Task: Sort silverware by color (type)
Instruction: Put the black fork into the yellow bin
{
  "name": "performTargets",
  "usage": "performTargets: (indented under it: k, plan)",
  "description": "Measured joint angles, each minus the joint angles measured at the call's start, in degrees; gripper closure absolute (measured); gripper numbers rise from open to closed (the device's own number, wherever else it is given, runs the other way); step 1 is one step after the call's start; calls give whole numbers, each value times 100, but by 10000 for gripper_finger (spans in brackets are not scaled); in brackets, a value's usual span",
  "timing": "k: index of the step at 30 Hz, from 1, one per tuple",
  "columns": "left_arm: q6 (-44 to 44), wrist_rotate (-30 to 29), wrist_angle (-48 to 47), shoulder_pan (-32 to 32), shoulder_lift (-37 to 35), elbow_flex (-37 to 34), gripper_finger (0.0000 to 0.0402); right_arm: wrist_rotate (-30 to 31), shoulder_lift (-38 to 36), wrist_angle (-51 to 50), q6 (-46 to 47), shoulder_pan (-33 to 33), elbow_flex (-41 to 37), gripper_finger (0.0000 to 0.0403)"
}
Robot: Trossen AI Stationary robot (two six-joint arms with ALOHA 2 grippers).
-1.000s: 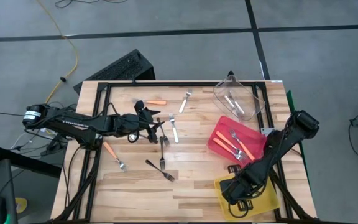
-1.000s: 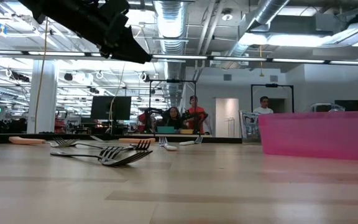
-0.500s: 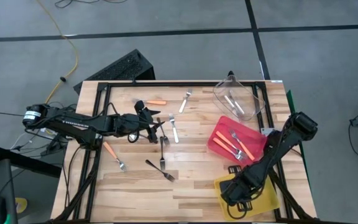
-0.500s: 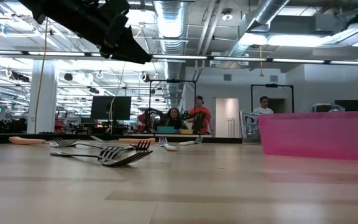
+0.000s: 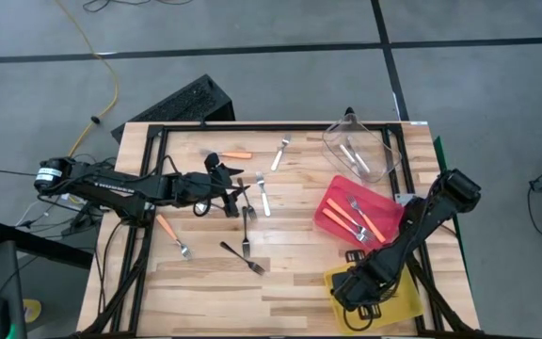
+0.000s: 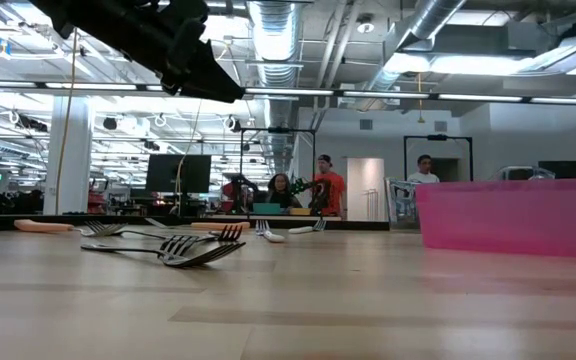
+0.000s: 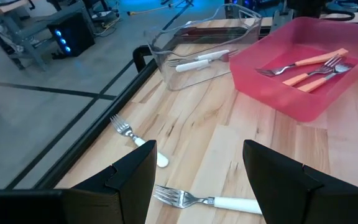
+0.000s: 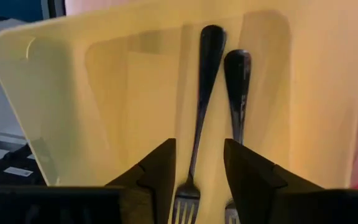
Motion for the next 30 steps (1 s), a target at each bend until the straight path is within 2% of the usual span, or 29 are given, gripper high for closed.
performTargets:
  k: [7,13,20,28,30]
  plan:
    - [-82,46,2,1,0,0,175,4,-55,35,108,-280,-1,247]
    - [-187,172,2,2,0,0,175,170,-463,172,-281,-636,0,253]
    - [-293,494,125,0,-169,0,175,944,-1264,422,-950,-1056,1,259]
    - [-442,618,-139,-91,-1326,0,175,2391,-2235,1428,-2321,-1158,1,262]
    - [-484,619,-168,-125,-1625,0,175,2557,-2394,1619,-2789,-1147,1,262]
